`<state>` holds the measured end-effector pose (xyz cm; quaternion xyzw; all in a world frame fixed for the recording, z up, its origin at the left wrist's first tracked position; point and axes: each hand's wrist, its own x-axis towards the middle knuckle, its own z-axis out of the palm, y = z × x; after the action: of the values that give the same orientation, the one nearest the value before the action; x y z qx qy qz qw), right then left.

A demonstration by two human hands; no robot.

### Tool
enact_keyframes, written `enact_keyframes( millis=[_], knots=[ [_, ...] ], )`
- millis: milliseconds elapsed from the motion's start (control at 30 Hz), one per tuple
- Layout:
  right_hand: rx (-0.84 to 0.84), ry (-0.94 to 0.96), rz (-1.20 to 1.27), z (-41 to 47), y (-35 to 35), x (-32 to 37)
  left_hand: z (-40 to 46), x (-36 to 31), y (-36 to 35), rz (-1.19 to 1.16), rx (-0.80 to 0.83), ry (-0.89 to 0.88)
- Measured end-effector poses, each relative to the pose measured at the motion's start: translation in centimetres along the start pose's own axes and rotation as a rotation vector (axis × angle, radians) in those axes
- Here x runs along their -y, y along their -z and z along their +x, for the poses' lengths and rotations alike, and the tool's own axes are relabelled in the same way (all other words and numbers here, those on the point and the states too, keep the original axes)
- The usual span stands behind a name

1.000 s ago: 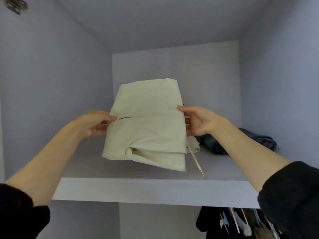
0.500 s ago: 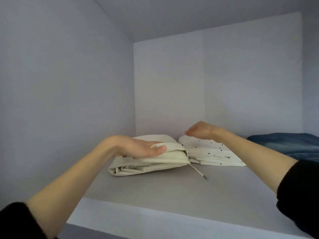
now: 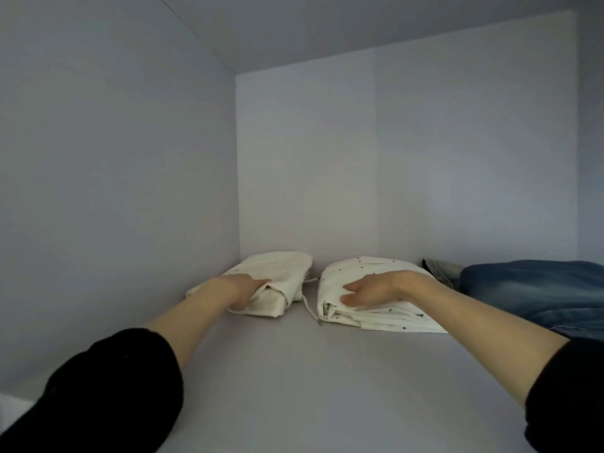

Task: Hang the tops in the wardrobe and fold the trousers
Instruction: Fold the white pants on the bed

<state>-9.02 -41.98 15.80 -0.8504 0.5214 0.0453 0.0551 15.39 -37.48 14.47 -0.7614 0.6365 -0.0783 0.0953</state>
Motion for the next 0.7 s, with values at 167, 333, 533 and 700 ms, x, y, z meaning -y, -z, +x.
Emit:
enact_keyframes(
  millis=[167,333,533,700],
  knots=[
    [-0.029,0.01,0.001,-1.4,0.4,0.6,-2.4,0.0,0.5,-0.218,-0.044,-0.06],
    [-0.158,0.104,-0.031,-3.8,0.4,1.7,-7.0,-1.5,0.8,-0.425,-0.284,-0.174],
    [-0.465,0.165,0.166,-11.0,0.4,1.2,-12.3,-4.0,3.0,-0.611,-0.523,-0.291],
    [-0.587,0.054,0.218,-18.9,-1.7,1.0,-17.3,-7.6,2.3,-0.733,-0.641,-0.473]
  ],
)
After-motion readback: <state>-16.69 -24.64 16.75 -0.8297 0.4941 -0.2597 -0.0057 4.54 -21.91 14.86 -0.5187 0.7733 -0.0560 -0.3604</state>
